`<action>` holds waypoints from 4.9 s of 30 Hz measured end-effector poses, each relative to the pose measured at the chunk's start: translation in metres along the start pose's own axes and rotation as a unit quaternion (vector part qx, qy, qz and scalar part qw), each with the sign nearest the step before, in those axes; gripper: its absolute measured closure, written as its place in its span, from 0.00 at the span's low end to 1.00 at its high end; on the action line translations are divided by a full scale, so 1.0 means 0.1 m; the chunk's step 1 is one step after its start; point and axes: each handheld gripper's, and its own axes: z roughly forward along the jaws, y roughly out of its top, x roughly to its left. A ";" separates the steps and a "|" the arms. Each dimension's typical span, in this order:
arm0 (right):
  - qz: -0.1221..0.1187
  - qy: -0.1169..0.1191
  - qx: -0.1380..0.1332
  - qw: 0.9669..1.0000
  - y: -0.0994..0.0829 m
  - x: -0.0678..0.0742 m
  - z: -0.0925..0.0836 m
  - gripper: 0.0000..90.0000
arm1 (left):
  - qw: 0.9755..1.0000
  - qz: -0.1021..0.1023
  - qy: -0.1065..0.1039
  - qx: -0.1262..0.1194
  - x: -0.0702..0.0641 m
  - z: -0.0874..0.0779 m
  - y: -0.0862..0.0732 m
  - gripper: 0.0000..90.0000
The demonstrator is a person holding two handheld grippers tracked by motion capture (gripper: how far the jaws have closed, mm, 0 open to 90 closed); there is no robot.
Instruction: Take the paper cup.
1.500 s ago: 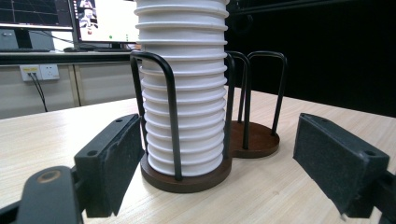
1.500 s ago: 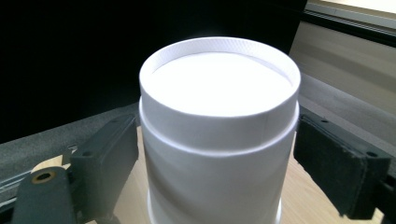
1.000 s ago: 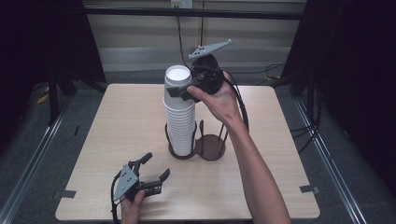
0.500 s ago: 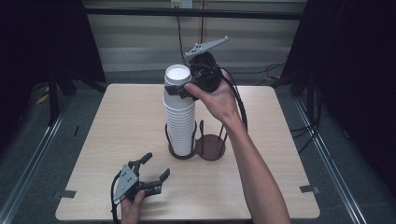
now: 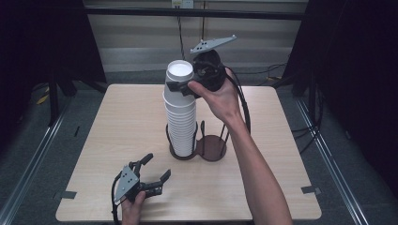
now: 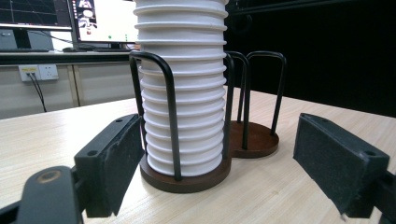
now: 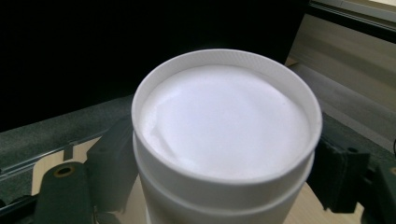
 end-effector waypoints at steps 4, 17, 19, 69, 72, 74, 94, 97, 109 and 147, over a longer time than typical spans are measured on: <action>-0.004 -0.004 -0.006 1.000 0.00 0.01 -0.01 0.24 | 1.000 0.001 0.000 0.000 0.00 0.00 0.00 0.17; 0.014 -0.011 -0.066 0.998 0.03 0.01 -0.15 0.25 | 1.000 0.000 -0.001 0.000 0.00 0.00 0.00 0.17; 0.017 -0.010 -0.074 0.997 0.03 0.00 -0.17 0.25 | 1.000 0.000 -0.001 0.000 0.00 0.00 0.00 0.17; 0.036 -0.009 -0.172 0.984 0.05 0.02 -0.55 0.26 | 1.000 0.001 -0.002 0.001 0.00 0.00 0.00 0.17; 0.038 -0.012 -0.175 0.984 0.02 0.01 -0.62 0.26 | 1.000 0.000 -0.002 0.000 0.00 0.00 0.00 0.17; 0.038 -0.013 -0.177 0.983 0.01 0.01 -0.65 0.26 | 1.000 0.004 0.000 0.001 0.01 0.00 0.00 0.17; 0.055 -0.020 -0.187 0.981 -0.21 0.01 -0.96 0.26 | 1.000 0.004 -0.001 0.000 0.01 0.00 0.00 0.17; 0.057 -0.020 -0.187 0.981 -0.27 0.01 -0.99 0.26 | 1.000 0.004 -0.001 0.001 0.01 0.00 0.00 0.17; 0.054 -0.025 -0.177 0.982 -0.49 0.06 -1.07 0.26 | 1.000 0.005 -0.001 0.001 0.01 0.00 0.00 0.17; 0.077 0.029 -0.141 0.987 -1.38 0.37 -0.60 0.26 | 0.998 0.008 -0.055 0.033 -0.07 0.03 0.21 0.18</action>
